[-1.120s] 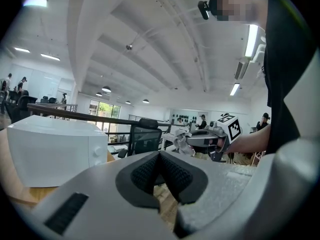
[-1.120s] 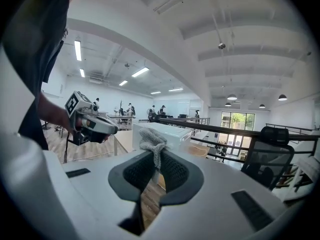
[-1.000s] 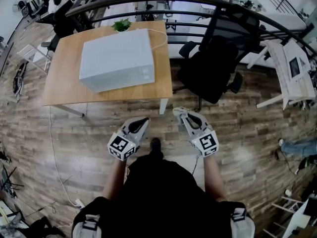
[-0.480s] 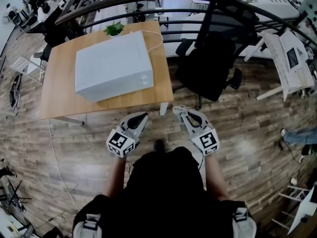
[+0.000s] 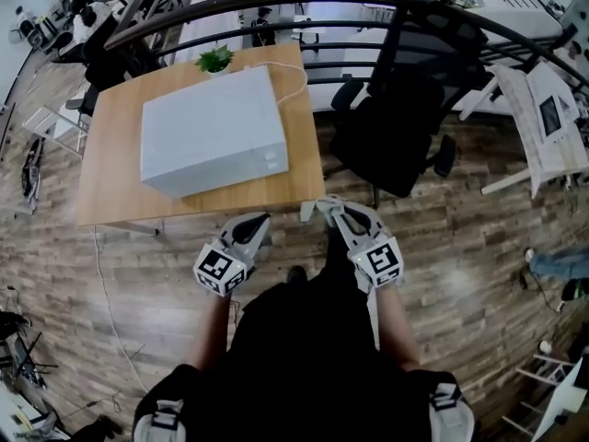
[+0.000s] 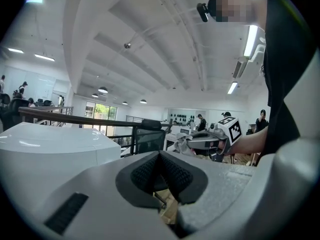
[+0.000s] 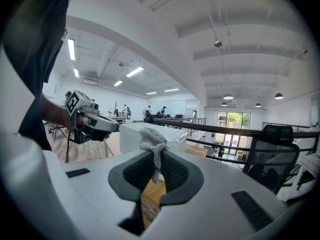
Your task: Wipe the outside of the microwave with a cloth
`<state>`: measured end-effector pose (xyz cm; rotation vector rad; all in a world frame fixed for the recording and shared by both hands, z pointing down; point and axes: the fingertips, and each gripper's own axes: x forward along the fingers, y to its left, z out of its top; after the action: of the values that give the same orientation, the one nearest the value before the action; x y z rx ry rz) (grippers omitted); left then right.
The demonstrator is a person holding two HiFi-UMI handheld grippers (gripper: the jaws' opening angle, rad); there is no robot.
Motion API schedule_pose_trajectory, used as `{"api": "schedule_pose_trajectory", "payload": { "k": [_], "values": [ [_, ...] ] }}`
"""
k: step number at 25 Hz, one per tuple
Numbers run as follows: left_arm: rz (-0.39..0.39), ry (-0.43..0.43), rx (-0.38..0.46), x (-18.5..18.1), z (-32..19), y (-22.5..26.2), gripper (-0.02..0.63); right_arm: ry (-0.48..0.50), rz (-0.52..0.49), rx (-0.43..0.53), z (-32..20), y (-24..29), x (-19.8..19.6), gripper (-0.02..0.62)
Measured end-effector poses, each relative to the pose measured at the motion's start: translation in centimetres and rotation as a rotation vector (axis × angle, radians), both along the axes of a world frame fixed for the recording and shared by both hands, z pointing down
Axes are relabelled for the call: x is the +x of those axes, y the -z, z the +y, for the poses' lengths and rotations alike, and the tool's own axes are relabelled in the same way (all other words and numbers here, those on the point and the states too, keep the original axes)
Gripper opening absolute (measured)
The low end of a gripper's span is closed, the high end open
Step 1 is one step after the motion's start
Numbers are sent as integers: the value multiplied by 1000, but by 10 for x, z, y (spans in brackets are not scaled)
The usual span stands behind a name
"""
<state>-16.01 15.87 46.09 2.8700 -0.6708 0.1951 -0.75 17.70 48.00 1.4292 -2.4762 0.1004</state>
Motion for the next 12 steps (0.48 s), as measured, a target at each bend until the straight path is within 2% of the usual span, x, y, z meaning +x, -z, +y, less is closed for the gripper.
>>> {"api": "schedule_pose_trajectory", "payload": {
  "k": [12],
  "values": [
    [-46, 115, -11, 8, -78, 5, 2, 110, -42, -45, -99, -10, 10, 28]
  ]
}}
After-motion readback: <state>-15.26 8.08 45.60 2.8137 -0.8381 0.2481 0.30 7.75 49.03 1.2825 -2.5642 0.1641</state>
